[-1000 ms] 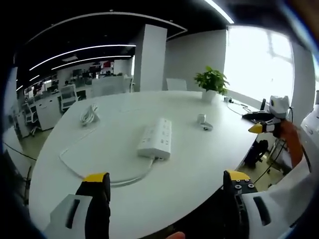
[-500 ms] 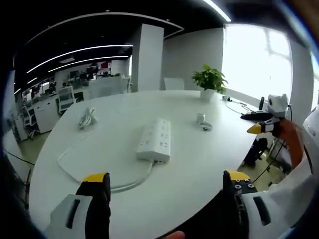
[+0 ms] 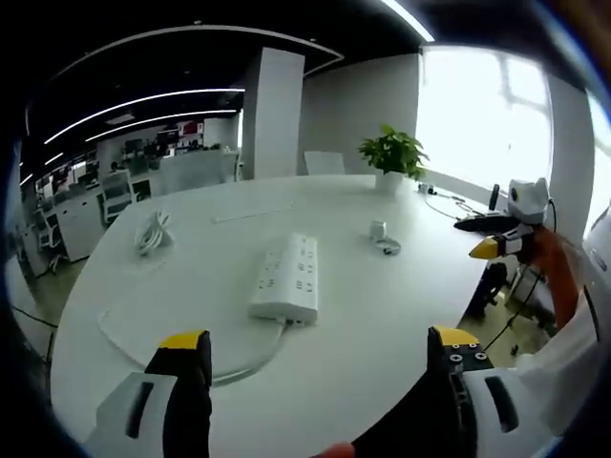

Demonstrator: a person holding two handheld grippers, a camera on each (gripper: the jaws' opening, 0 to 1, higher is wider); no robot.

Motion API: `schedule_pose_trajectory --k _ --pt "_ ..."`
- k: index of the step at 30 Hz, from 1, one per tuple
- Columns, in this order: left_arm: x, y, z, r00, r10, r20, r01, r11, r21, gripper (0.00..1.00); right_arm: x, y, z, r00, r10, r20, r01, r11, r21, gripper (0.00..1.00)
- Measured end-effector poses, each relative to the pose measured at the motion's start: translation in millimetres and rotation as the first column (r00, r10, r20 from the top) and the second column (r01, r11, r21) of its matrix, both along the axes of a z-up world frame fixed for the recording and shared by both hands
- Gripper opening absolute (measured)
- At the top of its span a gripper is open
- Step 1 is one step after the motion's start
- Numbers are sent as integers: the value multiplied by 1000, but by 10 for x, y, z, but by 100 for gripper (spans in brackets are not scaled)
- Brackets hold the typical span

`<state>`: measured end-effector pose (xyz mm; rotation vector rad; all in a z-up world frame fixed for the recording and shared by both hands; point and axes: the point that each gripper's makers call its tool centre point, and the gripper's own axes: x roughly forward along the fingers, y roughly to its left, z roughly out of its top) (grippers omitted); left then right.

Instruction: Straighten the power strip on the desk, plug the charger into it

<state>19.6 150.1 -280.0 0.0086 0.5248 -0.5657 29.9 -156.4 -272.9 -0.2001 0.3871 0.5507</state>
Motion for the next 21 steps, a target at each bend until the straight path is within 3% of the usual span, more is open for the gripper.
schedule_pose_trajectory --k 15,21 --pt "152 -45 -90 1000 -6 -18 6 1000 6 94 107 183 -36 999 41 -9 -41 999 13 67" --pt "225 -65 -63 1000 5 -17 -6 1000 -28 96 131 201 -53 999 44 -17 -44 999 7 67"
